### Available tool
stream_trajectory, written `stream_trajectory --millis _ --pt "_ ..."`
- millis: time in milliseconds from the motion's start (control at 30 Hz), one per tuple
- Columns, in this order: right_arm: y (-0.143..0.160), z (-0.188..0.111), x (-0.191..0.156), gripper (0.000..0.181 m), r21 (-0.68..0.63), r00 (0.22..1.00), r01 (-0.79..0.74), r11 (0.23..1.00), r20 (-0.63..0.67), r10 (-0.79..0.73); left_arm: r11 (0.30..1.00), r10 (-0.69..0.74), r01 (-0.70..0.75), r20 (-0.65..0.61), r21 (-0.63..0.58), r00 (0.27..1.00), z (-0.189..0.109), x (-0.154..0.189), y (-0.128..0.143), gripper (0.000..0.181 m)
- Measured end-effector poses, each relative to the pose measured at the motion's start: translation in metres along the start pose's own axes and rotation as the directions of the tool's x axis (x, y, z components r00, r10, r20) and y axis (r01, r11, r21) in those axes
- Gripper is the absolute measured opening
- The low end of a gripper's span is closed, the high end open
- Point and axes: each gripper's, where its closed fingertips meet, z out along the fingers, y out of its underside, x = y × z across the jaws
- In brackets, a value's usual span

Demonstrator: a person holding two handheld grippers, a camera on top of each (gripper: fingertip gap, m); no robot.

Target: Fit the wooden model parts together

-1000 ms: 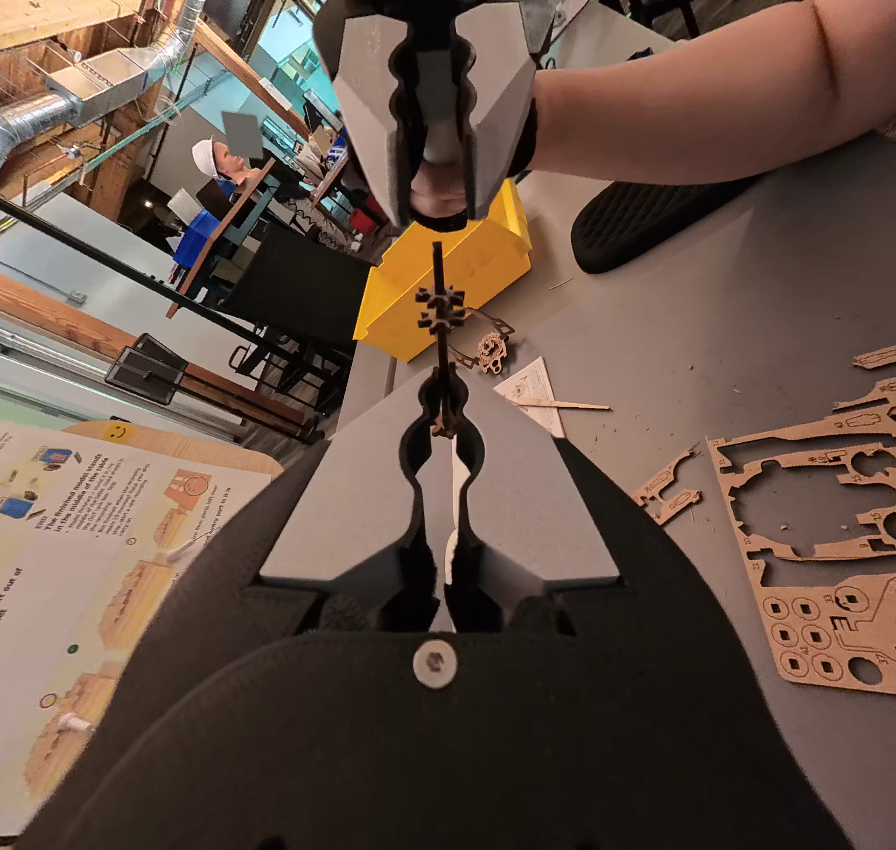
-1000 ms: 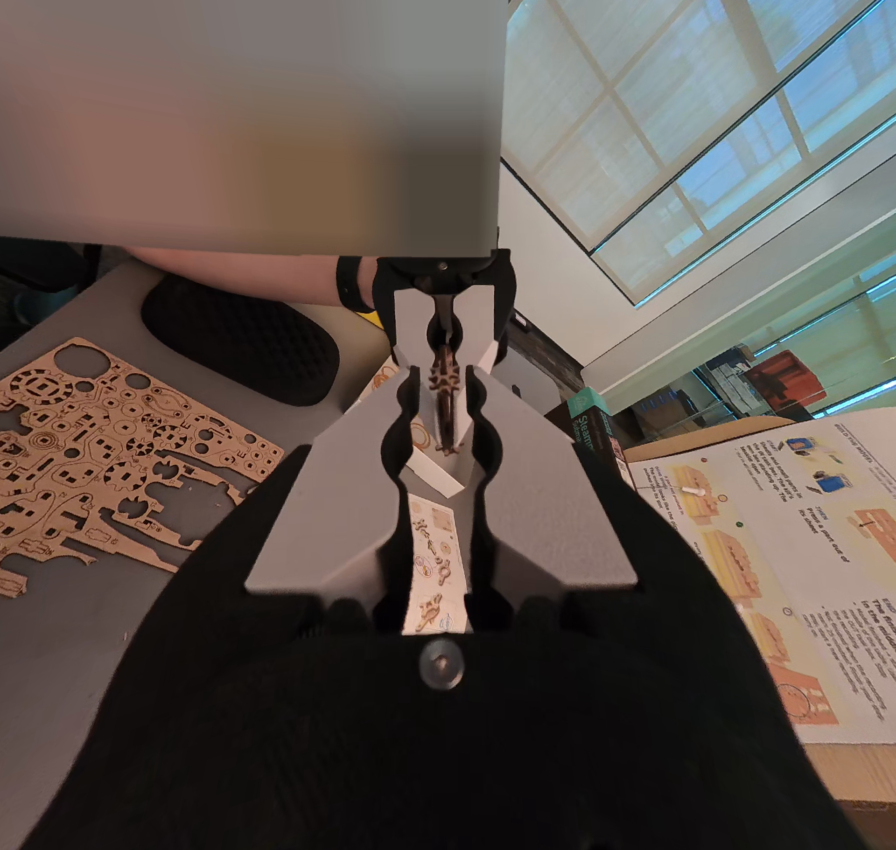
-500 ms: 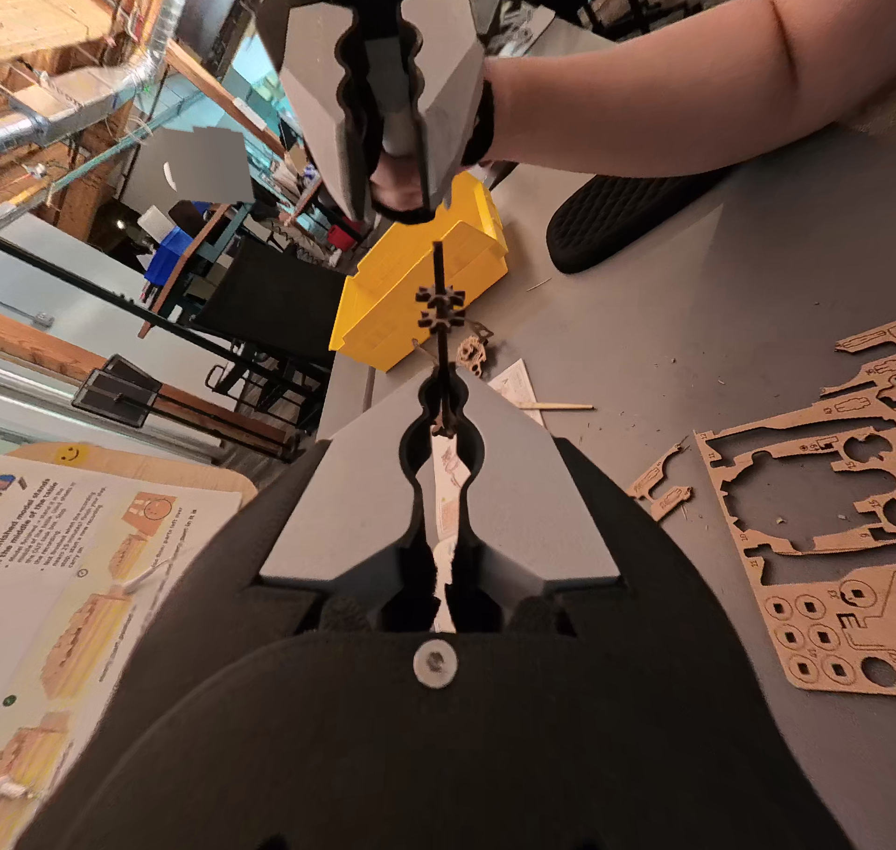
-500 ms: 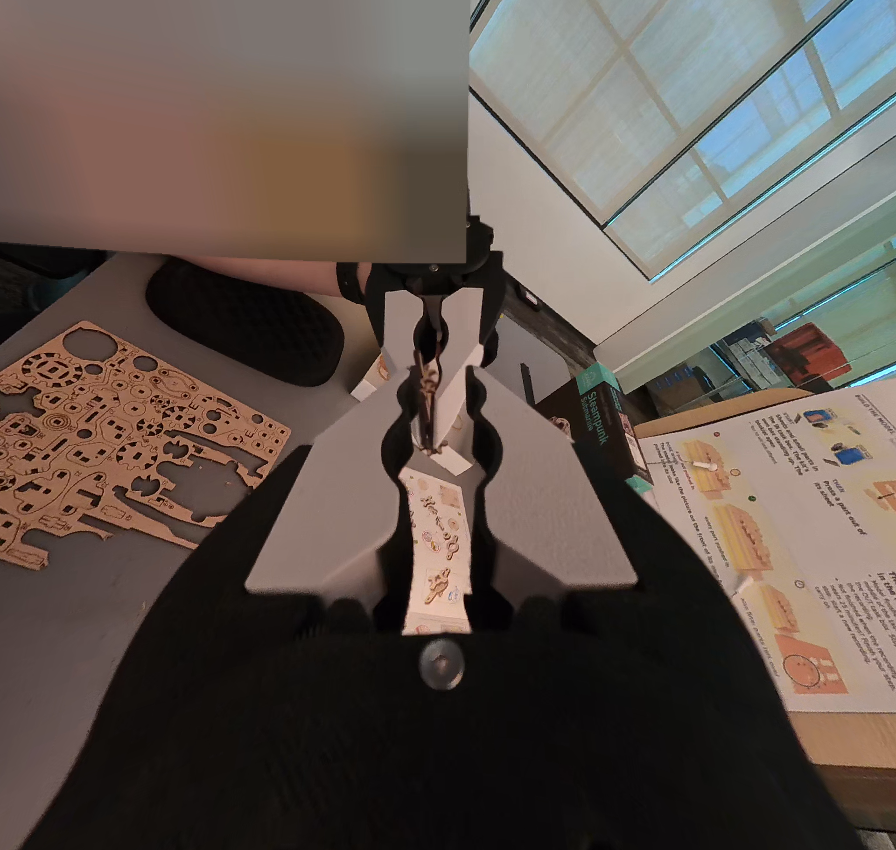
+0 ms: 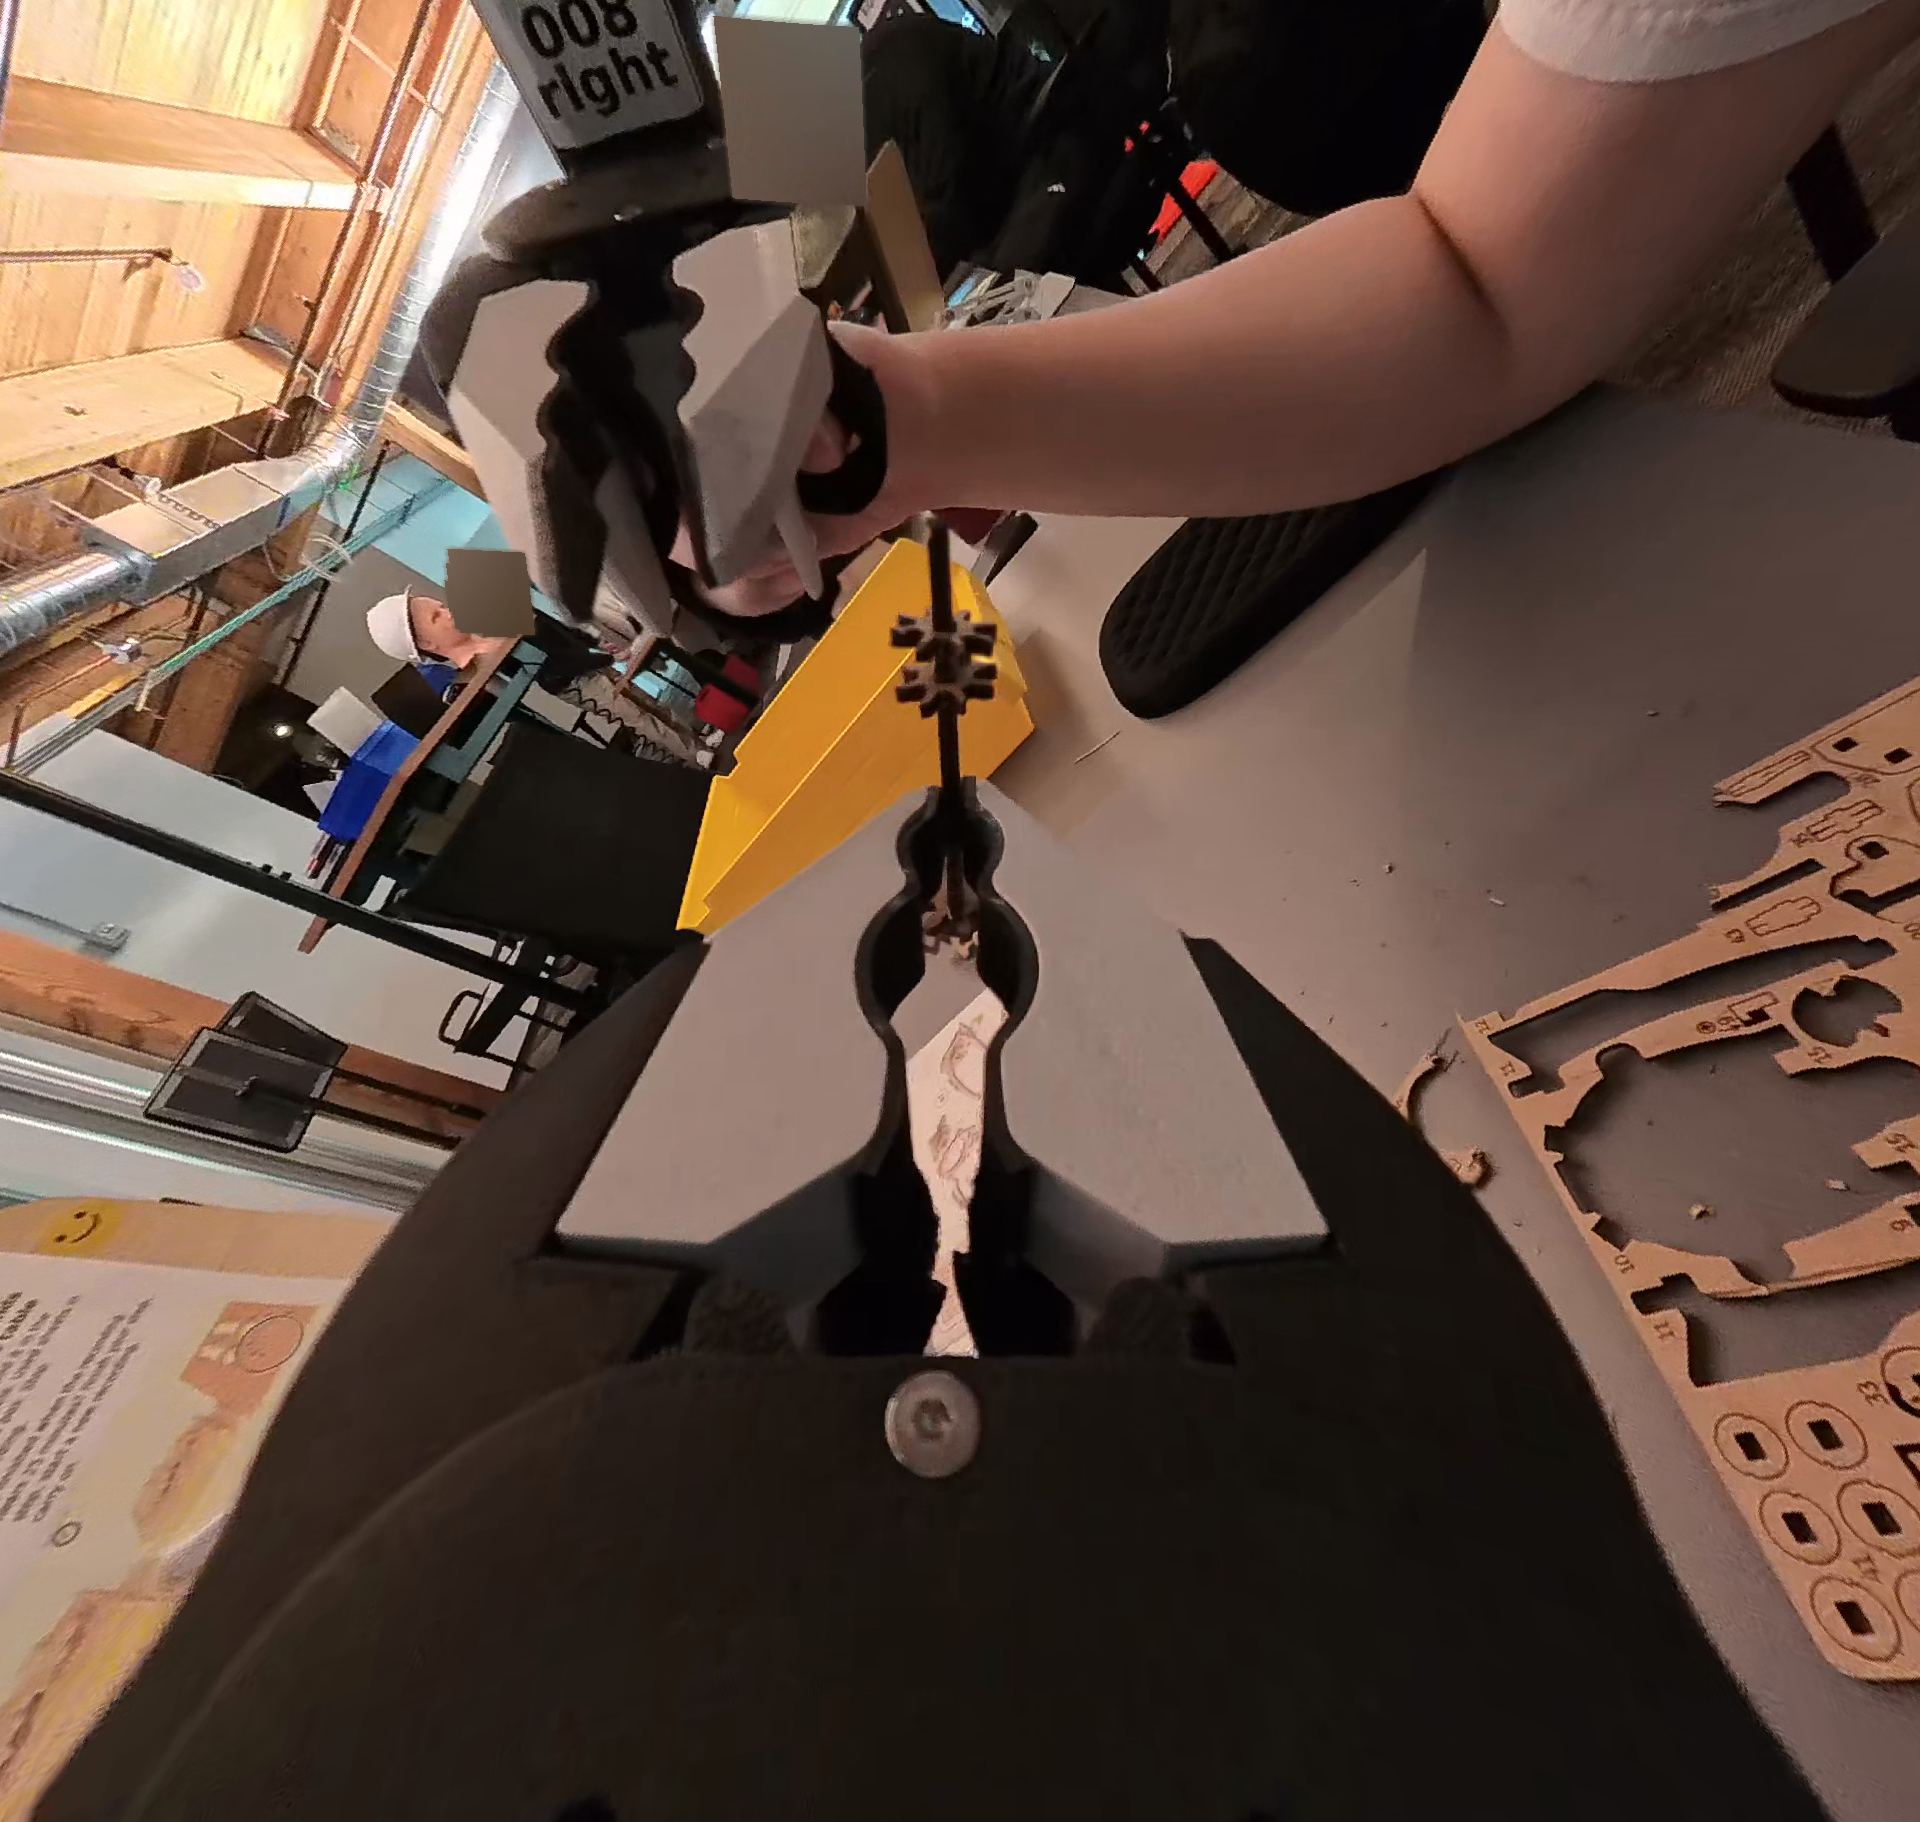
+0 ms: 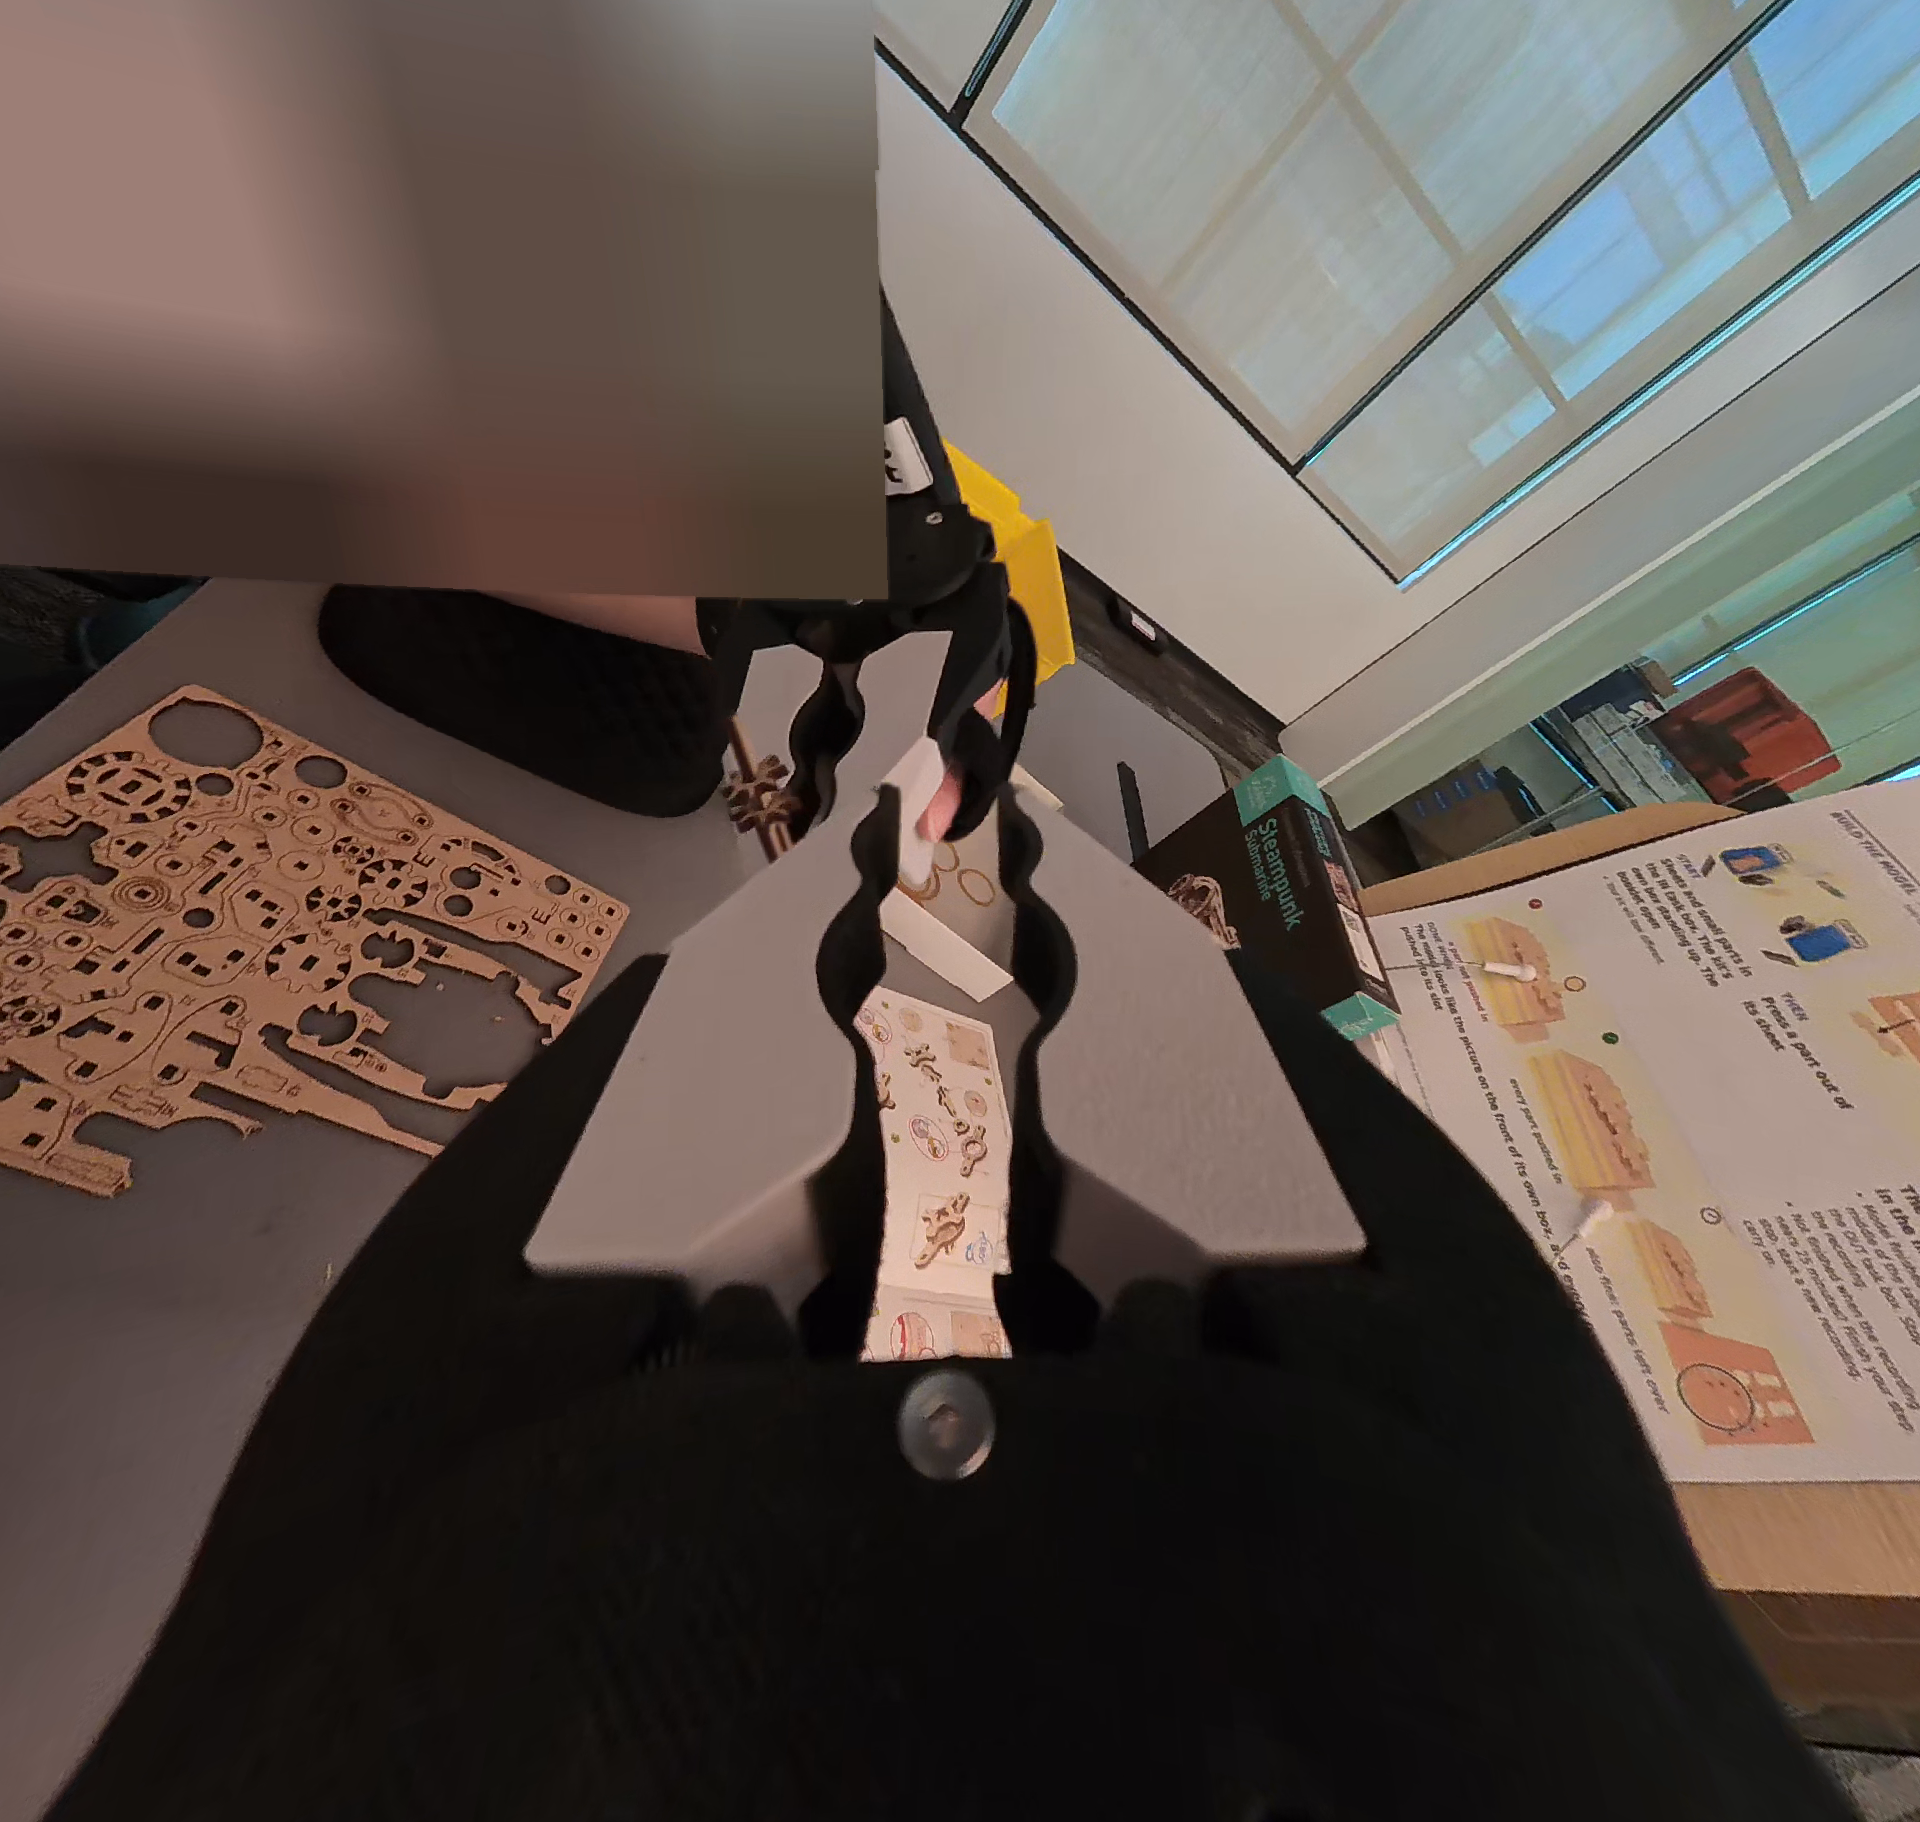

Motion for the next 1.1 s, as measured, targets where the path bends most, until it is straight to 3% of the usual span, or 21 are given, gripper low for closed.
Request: stream_trajectory --millis 833,1100 --pt "0.007 -0.002 0.002 0.017 -0.036 1.0 -0.01 0.999 -0.004 0.01 0.999 0.028 -0.028 0.0 0.039 1.0 0.003 0.004 -0.014 0.0" --pt "0.011 -0.003 0.002 0.017 -0.063 1.0 -0.018 0.998 0.002 0.019 0.989 -0.03 0.026 0.02 0.144 0.999 -0.01 -0.007 -0.036 0.0"
